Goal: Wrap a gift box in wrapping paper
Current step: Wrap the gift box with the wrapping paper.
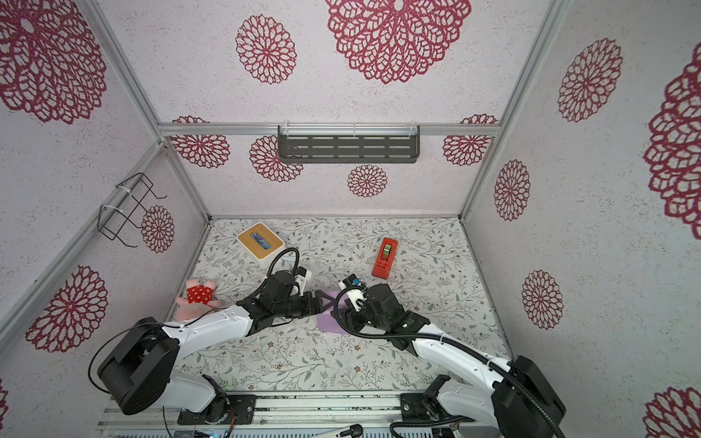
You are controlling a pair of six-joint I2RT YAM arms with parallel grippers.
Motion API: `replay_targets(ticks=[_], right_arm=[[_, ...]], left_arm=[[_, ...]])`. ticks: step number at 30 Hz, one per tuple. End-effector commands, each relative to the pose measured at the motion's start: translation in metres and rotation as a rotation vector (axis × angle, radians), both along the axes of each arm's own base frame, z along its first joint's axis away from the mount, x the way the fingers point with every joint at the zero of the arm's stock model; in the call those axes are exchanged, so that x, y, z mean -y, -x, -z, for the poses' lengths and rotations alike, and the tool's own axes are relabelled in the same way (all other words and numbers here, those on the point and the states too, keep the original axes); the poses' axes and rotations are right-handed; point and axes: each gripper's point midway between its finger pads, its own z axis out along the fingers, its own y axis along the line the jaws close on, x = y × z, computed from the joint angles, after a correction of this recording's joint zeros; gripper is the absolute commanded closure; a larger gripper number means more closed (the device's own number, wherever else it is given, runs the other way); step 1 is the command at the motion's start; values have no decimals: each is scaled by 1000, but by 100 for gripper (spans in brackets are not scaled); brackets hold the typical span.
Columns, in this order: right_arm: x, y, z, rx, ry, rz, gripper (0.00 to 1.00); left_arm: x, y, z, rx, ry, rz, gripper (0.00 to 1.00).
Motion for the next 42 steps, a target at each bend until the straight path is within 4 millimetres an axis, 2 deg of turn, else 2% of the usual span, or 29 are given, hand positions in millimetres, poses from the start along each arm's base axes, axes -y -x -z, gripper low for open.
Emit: replay_targets(ticks=[1, 9, 13, 19, 21, 25, 28, 30, 35, 42], right_arm=[[12, -16, -1, 5, 40, 93, 30], [9, -14, -21, 5, -37, 100, 24], [8, -10, -40, -2, -115, 98, 23], [29, -1, -60, -58, -176, 143, 24], [27, 5, -62, -99, -173, 125, 28], [14, 10, -53, -239, -127, 102, 48], [6, 4, -47, -295, -124, 117, 63], [3, -1, -46, -304, -118, 127, 70], [-6, -9, -36, -355, -90, 136, 79], [4, -5, -3, -411, -25, 184, 84]], left_arm=[[-29, 34, 63, -188, -188, 3, 18], [-30, 35, 65, -193, -194, 6, 19], [-30, 34, 66, -193, -196, 6, 19], [-30, 34, 65, -190, -196, 4, 19], [-30, 34, 65, -189, -196, 3, 19], [-31, 34, 66, -190, -205, -1, 19], [-32, 34, 67, -190, -212, -3, 19], [-33, 34, 68, -191, -216, -6, 19], [-32, 34, 66, -186, -215, -3, 19], [-34, 34, 66, -183, -220, -1, 19]])
